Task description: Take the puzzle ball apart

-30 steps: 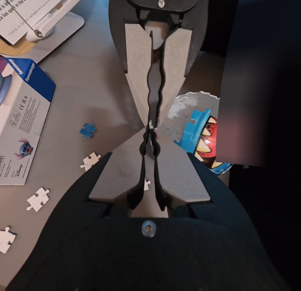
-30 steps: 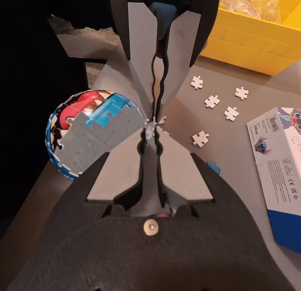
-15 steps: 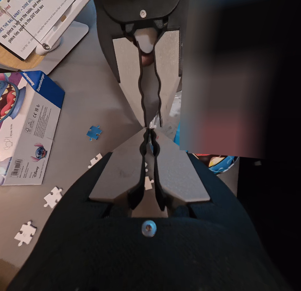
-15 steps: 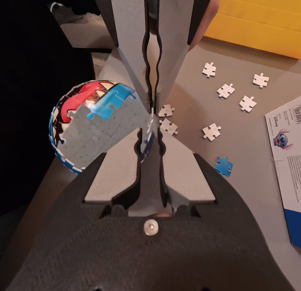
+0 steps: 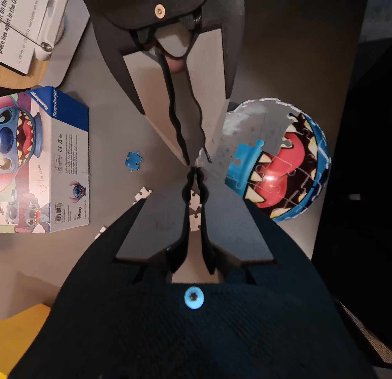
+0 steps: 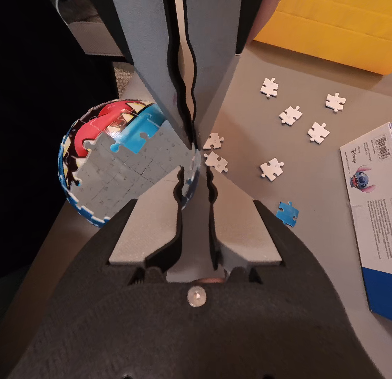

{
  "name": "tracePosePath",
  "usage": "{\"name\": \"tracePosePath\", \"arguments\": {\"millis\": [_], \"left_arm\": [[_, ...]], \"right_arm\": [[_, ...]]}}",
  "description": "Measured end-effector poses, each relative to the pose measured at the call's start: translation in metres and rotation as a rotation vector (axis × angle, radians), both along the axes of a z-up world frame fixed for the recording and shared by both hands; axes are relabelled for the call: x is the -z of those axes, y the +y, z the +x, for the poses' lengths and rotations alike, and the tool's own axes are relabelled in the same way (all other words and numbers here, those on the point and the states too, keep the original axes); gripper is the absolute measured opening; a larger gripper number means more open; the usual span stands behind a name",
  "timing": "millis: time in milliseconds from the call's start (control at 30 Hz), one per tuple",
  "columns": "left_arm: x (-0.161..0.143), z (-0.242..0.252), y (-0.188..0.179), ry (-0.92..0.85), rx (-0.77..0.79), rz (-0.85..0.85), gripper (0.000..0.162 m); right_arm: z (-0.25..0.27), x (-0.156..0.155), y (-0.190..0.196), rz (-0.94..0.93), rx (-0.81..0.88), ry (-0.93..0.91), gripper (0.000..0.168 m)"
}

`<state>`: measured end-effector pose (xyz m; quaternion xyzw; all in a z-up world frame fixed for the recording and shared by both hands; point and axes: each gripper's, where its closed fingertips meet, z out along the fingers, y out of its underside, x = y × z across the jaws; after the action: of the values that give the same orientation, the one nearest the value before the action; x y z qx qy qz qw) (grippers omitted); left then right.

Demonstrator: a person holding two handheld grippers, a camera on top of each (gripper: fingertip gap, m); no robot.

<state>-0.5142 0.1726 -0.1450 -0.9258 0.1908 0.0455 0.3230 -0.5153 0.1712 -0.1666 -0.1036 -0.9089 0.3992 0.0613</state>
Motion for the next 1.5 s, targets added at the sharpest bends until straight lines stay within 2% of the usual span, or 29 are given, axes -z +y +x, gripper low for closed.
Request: {"name": "tracePosePath", "arguments": {"millis": [200, 567, 733, 900, 1167, 1500], "left_arm": [[-0.003, -0.001, -0.003, 0.029, -0.042, -0.02, 0.0], [-0.003, 0.0, -0.001, 0.104, -0.063, -0.084, 0.0], [0.0, -0.001, 0.0, 0.108, -0.077, -0.11, 0.0], [0.003, -0.001, 0.0, 0.126, -0.087, -0.122, 0.0], [0.005, -0.006, 0.0, 0.157, -0.105, -0.135, 0.0], [0.007, -0.011, 0.0, 0.181, -0.124, -0.135, 0.0]], "right_arm": [[-0.003, 0.005, -0.006, 0.01, 0.012, 0.014, 0.01], [-0.005, -0.002, -0.004, 0.011, 0.027, 0.05, 0.014], [-0.004, 0.009, -0.004, 0.069, 0.025, 0.039, 0.015], [-0.003, -0.004, -0.002, 0.026, 0.04, 0.033, 0.013], [-0.007, 0.006, -0.004, 0.054, 0.049, 0.035, 0.006], [-0.013, -0.007, 0.0, 0.008, 0.075, 0.044, 0.007]]}}
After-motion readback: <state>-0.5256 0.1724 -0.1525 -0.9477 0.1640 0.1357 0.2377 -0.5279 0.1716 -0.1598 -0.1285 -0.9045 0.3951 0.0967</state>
